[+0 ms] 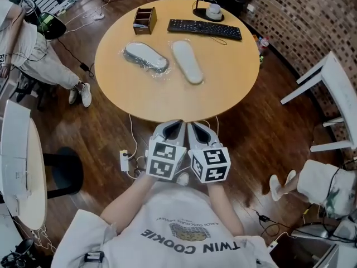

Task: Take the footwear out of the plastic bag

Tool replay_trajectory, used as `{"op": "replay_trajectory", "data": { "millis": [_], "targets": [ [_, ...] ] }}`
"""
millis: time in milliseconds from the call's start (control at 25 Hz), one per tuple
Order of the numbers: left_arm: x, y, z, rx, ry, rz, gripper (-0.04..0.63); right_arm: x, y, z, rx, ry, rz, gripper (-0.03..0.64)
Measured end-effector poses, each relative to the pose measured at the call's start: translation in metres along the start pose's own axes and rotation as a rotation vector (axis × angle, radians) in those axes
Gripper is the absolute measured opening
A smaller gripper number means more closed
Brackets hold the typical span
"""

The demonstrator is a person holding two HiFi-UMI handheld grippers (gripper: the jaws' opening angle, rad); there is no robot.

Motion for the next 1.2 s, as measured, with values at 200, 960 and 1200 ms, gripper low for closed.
{"op": "replay_trajectory", "data": {
  "millis": [200, 960, 1200],
  "targets": [
    [-0.020, -0.029, 0.032, 0.044, -0.031, 0.009, 0.005, -0.011, -0.039, -0.011, 0.034, -0.007, -0.005, 0.003],
    [-0.139, -0.155, 0.167, 0.280, -0.275, 0.126, 0.005, -0.058, -0.178, -0.067, 0.268, -0.201, 0.047, 0.005],
    [-0.158, -0.199, 0.194, 0.336, -0.347, 0.157, 0.005, -0.056, -0.200, -0.087, 0.347, -0.245, 0.072, 0.012]
  ]
}}
Point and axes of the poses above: the fingertips, and each gripper's own axes: y backward along the fingers, z to its left, x out of its underside, the point moved 3 cm from there along y, backward along the fingers, and after that the axes turned 12 degrees about y, right-handed, at the moved point
